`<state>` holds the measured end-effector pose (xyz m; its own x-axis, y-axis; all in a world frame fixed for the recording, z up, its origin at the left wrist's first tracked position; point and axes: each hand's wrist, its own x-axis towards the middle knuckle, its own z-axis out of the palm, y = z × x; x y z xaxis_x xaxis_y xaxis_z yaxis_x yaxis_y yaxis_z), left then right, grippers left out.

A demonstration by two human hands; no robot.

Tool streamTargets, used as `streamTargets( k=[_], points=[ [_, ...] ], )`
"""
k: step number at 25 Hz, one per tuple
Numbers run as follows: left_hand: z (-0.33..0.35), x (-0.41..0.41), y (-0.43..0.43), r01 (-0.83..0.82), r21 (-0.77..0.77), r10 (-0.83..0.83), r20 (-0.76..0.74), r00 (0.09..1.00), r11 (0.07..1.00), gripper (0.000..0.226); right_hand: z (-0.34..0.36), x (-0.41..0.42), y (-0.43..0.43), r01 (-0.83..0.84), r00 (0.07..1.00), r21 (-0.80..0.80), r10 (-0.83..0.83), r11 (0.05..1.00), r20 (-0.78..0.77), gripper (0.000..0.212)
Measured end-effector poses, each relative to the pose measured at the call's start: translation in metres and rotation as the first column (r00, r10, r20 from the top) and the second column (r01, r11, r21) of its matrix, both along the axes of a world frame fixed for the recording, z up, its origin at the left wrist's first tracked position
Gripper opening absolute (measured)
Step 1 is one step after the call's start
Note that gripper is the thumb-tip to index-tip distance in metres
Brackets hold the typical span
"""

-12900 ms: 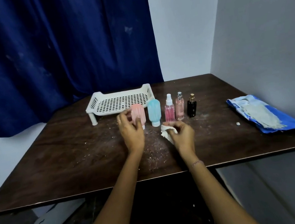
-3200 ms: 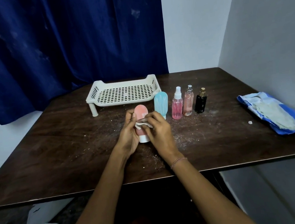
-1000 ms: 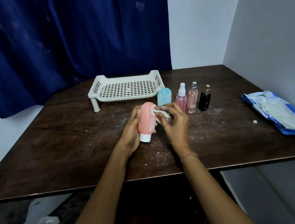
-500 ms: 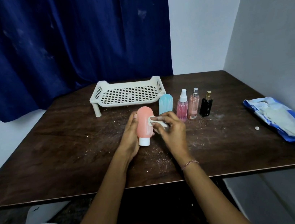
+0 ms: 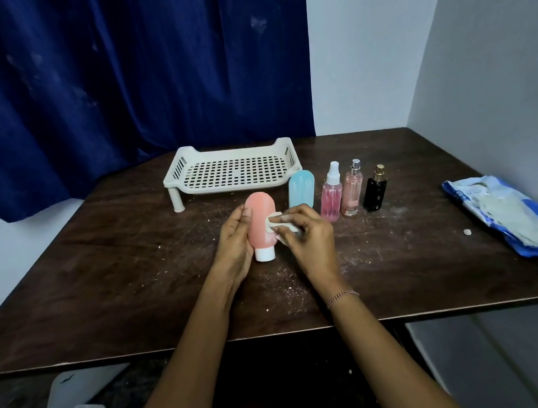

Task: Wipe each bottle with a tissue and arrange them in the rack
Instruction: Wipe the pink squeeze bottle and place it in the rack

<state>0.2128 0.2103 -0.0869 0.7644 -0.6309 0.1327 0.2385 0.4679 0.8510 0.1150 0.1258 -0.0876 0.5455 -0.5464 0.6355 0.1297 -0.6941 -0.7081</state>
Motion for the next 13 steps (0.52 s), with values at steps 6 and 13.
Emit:
streamTargets(
  k=[6,13],
  points=[
    [0.0,0.0055,0.0005,-0.124,0.021,0.125,-0.099,0.987,0.992,0.017,0.0001,0.0002,0.002,-0.088,0.988,-0.016,0.086,0.996,-0.126,0.02],
    [0.0029,0.0,0.0015,-0.014,0.009,0.015,-0.114,0.993,1.0,0.021,0.001,0.0008,0.0041,-0.014,0.996,-0.027,0.011,1.0,-0.084,0.019]
  ],
)
